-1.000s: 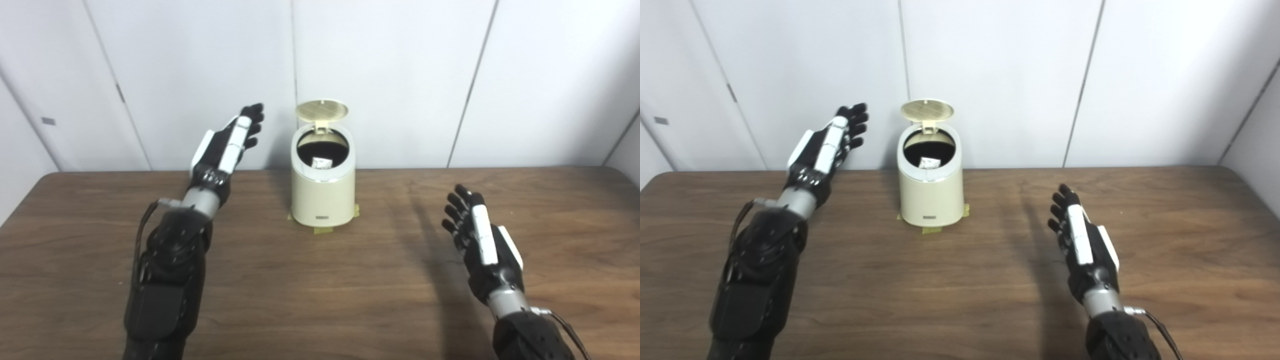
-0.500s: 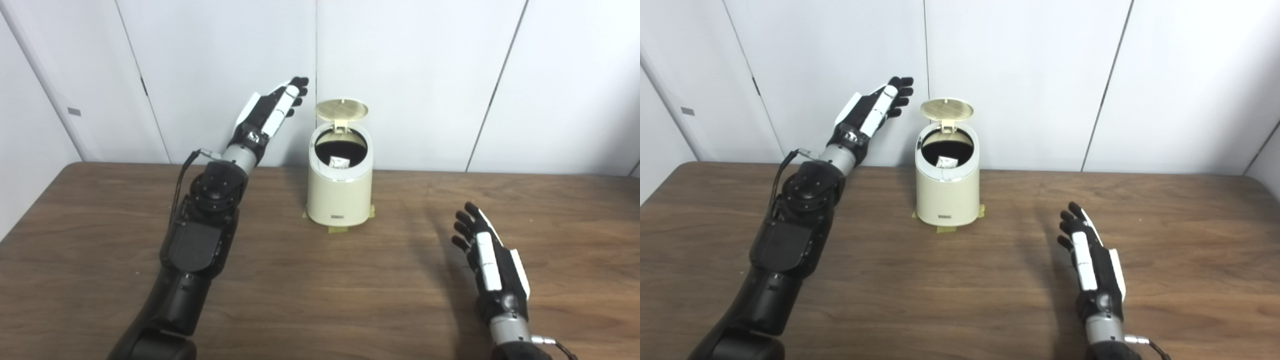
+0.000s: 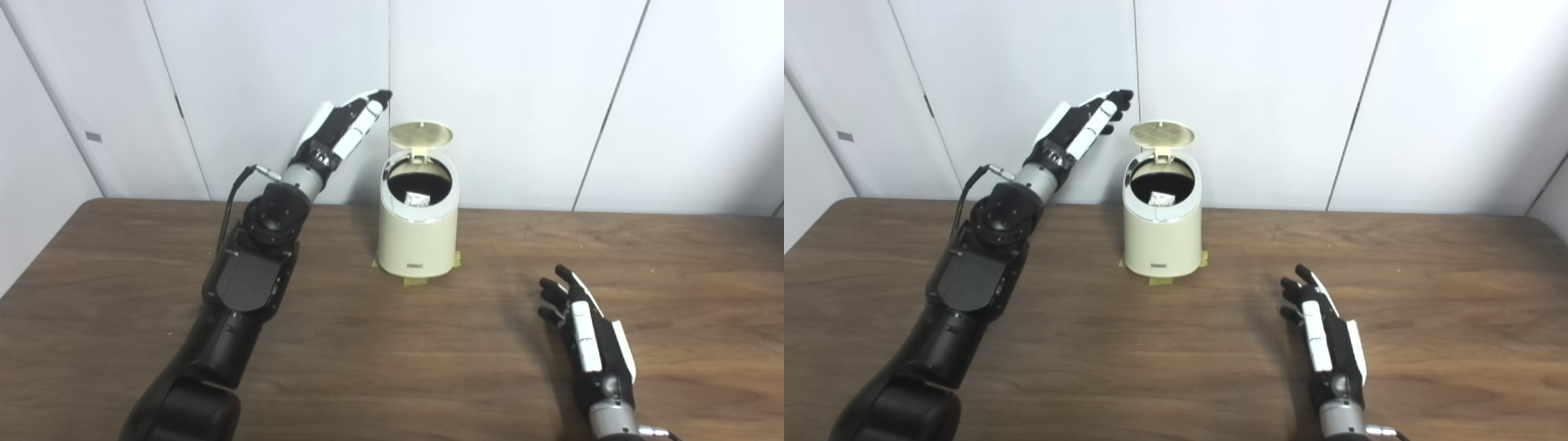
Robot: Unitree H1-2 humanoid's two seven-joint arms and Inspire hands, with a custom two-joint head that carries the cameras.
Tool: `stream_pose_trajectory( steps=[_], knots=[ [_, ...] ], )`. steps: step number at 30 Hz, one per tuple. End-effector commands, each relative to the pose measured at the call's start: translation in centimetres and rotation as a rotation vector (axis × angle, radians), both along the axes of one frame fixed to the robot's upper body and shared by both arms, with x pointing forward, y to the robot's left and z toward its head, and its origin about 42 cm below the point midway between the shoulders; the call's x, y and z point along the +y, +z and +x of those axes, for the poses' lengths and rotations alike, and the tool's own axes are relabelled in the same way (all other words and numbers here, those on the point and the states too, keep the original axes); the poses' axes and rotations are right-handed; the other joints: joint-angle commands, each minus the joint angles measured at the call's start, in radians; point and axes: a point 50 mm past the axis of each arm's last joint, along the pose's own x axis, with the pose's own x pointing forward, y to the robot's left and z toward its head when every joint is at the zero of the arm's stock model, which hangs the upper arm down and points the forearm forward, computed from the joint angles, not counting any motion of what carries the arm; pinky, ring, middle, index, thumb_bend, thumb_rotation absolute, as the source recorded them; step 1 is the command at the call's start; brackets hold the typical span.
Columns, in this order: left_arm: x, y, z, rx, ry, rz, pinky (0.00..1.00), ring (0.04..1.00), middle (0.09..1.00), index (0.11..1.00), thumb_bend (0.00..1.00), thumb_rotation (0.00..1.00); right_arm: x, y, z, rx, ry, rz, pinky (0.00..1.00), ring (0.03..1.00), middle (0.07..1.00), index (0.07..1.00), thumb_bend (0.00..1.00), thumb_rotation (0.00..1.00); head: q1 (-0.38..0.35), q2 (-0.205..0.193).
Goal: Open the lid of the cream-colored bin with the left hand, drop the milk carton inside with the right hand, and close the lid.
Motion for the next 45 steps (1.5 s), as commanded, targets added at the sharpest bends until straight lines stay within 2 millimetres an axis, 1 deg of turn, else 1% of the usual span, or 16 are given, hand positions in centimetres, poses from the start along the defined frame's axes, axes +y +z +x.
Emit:
stream_pose_trajectory(
  steps=[1,4,6,12,14,18,21,26,33,35,39,41,45],
  knots=[
    [-0.2,4.3,0.6,-0.118,-0.02,0.038,0.88,0.899,0.873,0.859,0.51,1.0,0.5,1.4,0.6,-0.085,0.009,0.002,0.76,0.824,0.8,0.878,0.48,0.9,0.0,0.001],
    [-0.4,4.5,0.6,-0.125,-0.038,0.083,0.87,0.889,0.852,0.846,0.52,1.0,0.6,1.2,0.4,-0.072,0.005,0.0,0.78,0.827,0.802,0.882,0.49,0.92,-0.004,0.0],
    [-0.6,4.6,0.6,-0.133,-0.054,0.114,0.89,0.894,0.852,0.853,0.52,1.0,0.7,1.2,0.5,-0.071,0.002,0.008,0.79,0.833,0.804,0.884,0.51,0.93,-0.007,0.0],
    [-1.0,4.7,0.3,-0.171,-0.073,0.183,0.88,0.873,0.82,0.821,0.51,1.0,0.7,1.4,0.7,-0.081,-0.003,0.017,0.8,0.839,0.808,0.888,0.5,0.94,-0.015,0.002],
    [-1.0,4.7,0.1,-0.193,-0.077,0.23,0.89,0.873,0.818,0.811,0.5,1.0,0.6,1.4,0.8,-0.082,-0.009,0.017,0.81,0.847,0.819,0.886,0.5,0.94,-0.017,0.002],
    [-1.2,4.8,-0.2,-0.213,-0.054,0.315,0.87,0.85,0.802,0.779,0.51,1.0,0.5,1.5,0.9,-0.088,-0.015,0.023,0.82,0.859,0.829,0.885,0.47,0.94,-0.024,0.001],
    [-1.4,4.9,-0.5,-0.23,-0.055,0.368,0.87,0.844,0.801,0.77,0.52,1.0,0.5,1.6,1.0,-0.089,-0.019,0.017,0.81,0.862,0.832,0.889,0.47,0.95,-0.027,0.003],
    [-1.6,5.2,-1.2,-0.295,-0.071,0.464,0.81,0.818,0.796,0.755,0.54,1.0,0.4,1.5,1.2,-0.085,-0.019,0.018,0.79,0.858,0.829,0.888,0.47,0.95,-0.029,0.006],
    [-2.2,5.5,-1.7,-0.321,-0.087,0.494,0.79,0.802,0.786,0.739,0.54,1.0,0.3,1.2,1.3,-0.061,0.002,0.01,0.79,0.865,0.842,0.902,0.49,0.97,-0.035,0.009],
    [-2.2,5.6,-1.8,-0.338,-0.091,0.512,0.77,0.793,0.783,0.735,0.53,1.0,0.3,1.1,1.3,-0.055,0.007,0.008,0.79,0.866,0.853,0.91,0.5,0.98,-0.037,0.009],
    [-2.2,5.5,-2.0,-0.367,-0.111,0.547,0.77,0.795,0.787,0.727,0.5,1.0,0.2,1.0,1.5,-0.048,0.009,0.006,0.8,0.874,0.865,0.918,0.51,0.99,-0.04,0.014],
    [-2.0,5.3,-2.0,-0.376,-0.122,0.57,0.77,0.792,0.791,0.727,0.5,1.0,0.1,1.0,1.5,-0.044,0.004,0.002,0.79,0.871,0.865,0.917,0.51,0.99,-0.043,0.016],
    [-1.7,4.8,-2.1,-0.42,-0.134,0.698,0.75,0.775,0.774,0.732,0.54,1.0,0.0,1.1,1.7,-0.043,0.002,0.004,0.8,0.872,0.87,0.921,0.5,1.0,-0.045,0.018]
  ],
)
